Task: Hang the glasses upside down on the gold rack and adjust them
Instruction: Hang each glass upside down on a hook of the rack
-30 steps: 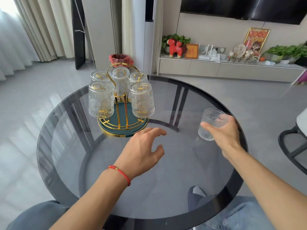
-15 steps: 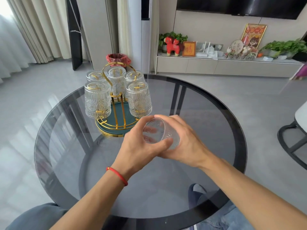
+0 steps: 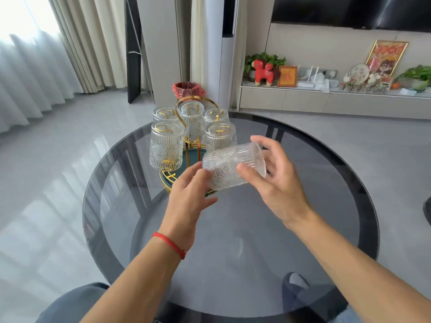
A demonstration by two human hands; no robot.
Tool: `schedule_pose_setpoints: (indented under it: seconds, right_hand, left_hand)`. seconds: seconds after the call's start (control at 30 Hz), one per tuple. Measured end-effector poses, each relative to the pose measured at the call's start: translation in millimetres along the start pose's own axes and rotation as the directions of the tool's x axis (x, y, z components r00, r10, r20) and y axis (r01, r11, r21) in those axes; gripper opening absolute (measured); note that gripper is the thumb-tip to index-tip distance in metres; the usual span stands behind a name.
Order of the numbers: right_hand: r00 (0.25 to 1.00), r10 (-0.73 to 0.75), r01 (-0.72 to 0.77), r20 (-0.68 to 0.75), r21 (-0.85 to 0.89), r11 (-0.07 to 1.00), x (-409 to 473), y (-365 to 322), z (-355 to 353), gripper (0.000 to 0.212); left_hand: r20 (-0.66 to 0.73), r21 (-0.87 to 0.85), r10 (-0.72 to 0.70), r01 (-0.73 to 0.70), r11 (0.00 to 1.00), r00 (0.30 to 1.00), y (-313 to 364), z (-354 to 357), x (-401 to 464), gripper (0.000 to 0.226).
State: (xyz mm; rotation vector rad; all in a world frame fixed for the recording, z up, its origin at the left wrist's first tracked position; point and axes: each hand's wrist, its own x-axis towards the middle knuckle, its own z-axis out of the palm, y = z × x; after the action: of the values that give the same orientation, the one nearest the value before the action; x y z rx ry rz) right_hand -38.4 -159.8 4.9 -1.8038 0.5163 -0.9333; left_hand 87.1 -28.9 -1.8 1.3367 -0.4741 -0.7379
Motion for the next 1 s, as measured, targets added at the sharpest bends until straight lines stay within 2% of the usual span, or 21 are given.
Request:
schedule_pose_setpoints:
  seconds: [0.03,0.07,0.1,0.13,0.17,0.2,0.23,0.3,0.4,0.53,0.87,1.0]
  right_hand:
    - [0.998,-0.049,0.048,-0.027,-0.018,0.999,5,-5,2,0.065]
    - [0.995,-0.086,0.085,-0.050,-0.023,0.996,10,-11,5,0.069]
    - [0.991,-0.112,0.110,-0.071,-0.026,0.994,15,-17,8,0.073]
    - [0.988,-0.132,0.130,-0.086,-0.035,0.991,21,-23,13,0.076]
    - [0.984,-0.155,0.150,-0.093,-0.054,0.987,26,-30,18,0.078]
    - [0.979,-0.182,0.174,-0.095,-0.090,0.981,31,-36,24,0.079]
    - [0.973,-0.210,0.197,-0.091,-0.139,0.971,36,-42,30,0.079]
    - [0.967,-0.245,0.222,-0.076,-0.230,0.948,46,-51,41,0.081]
    - [0.965,-0.257,0.234,-0.041,-0.301,0.924,57,-56,54,0.082]
    - [0.967,-0.254,0.241,0.019,-0.396,0.886,64,-53,67,0.078]
    - [0.966,-0.234,0.255,0.112,-0.582,0.772,70,-33,86,0.068]
    - [0.954,-0.255,0.292,0.155,-0.666,0.687,73,-23,90,0.065]
  left_hand:
    - [-0.044,0.091,0.009,-0.005,0.996,0.999,-1,-3,2,0.029]
    - [-0.044,0.257,0.036,-0.024,0.966,0.998,-2,-5,3,0.031]
    - [0.017,0.496,0.064,-0.064,0.866,0.998,-5,-7,6,0.036]
    - [0.112,0.715,0.059,-0.121,0.688,0.992,-11,-9,8,0.045]
    - [0.194,0.852,0.033,-0.185,0.490,0.980,-16,-10,11,0.054]
    - [0.240,0.913,0.005,-0.228,0.339,0.971,-20,-11,13,0.061]
    - [0.259,0.938,-0.022,-0.245,0.245,0.966,-24,-11,14,0.066]
    - [0.265,0.956,-0.074,-0.252,0.147,0.961,-28,-12,16,0.069]
    - [0.273,0.962,-0.112,-0.269,0.055,0.955,-32,-13,20,0.066]
    - [0.280,0.960,-0.115,-0.282,-0.001,0.953,-33,-13,22,0.055]
    - [0.295,0.954,-0.105,-0.300,-0.031,0.950,-35,-18,24,0.048]
    - [0.296,0.952,-0.118,-0.303,-0.050,0.948,-36,-19,22,0.049]
